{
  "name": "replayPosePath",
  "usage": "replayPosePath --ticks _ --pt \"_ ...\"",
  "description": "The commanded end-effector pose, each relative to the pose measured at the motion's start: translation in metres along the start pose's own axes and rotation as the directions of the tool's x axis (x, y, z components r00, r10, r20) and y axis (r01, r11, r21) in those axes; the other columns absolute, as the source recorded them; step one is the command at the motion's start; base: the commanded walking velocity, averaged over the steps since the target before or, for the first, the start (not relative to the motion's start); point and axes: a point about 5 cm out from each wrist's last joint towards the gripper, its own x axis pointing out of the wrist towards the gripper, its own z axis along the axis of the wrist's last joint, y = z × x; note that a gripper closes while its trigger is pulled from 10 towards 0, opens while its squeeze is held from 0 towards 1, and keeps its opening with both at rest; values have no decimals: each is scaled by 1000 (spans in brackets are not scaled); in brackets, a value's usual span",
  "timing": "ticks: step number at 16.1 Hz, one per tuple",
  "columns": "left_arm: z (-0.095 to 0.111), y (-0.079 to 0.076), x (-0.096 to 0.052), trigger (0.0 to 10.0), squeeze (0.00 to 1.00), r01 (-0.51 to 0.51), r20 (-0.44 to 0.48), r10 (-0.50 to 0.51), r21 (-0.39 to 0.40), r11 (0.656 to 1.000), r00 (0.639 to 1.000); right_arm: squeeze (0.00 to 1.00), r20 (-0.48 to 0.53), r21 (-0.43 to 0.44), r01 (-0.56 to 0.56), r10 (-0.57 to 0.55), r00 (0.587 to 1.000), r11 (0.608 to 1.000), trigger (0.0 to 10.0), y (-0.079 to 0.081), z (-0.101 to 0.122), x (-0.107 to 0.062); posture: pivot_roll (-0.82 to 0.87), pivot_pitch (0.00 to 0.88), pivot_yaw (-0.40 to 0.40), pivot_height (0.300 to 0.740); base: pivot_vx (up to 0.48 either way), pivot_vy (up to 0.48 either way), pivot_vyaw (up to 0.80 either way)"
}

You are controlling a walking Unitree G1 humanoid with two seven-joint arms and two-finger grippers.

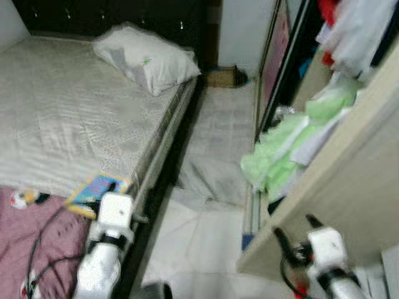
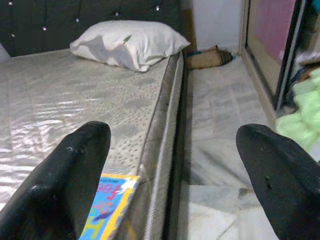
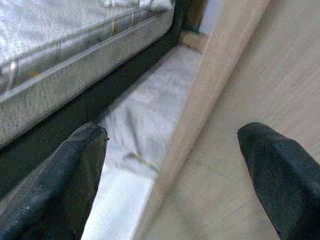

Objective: Clean up the room

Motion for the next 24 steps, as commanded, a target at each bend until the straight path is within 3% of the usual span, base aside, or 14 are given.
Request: replayPosePath --ticks 1,7,12,14,16,18,21,23,24 --pt "0 -2 0 10000 0 4 -6 -4 -4 1000 1000 0 -39 -4 3 -3 999 1000 10000 -3 -13 -5 -89 67 13 740 0 341 0" --pt "-1 -1 1 10000 0 6 -3 -6 7 1000 1000 0 -22 -8 11 -12 1000 1000 10000 -4 -16 -2 -88 67 13 740 0 42 0" --pt "0 -1 3 10000 0 10 1 -10 10 1000 1000 0 70 -19 -75 77 995 997 10000 -4 13 13 -89 62 18 740 0 0 0" --pt "1 -1 4 10000 0 13 6 -13 12 1000 1000 0 111 -8 -198 198 974 980 10000 8 43 27 -88 57 22 740 0 0 0" --pt "1 -2 5 10000 0 17 9 -17 12 1000 1000 0 110 -64 -351 356 928 934 10000 24 57 35 -85 54 26 740 0 0 0" --pt "2 -3 6 10000 0 20 13 -20 13 1000 1000 0 120 -71 -438 444 888 896 10000 35 69 42 -77 52 21 740 0 0 0" --pt "2 -2 6 10000 0 17 13 -17 13 1000 1000 0 137 -90 -426 435 890 900 10000 35 80 49 -74 51 19 740 0 0 0" --pt "2 -2 6 10000 0 11 13 -11 12 1000 1000 0 210 -22 -265 264 942 964 10000 23 98 65 -73 48 23 740 0 0 0" --pt "1 -1 6 10000 0 10 12 -10 11 1000 1000 898 241 8 -231 222 945 973 10000 22 101 67 -73 44 31 740 0 0 0"
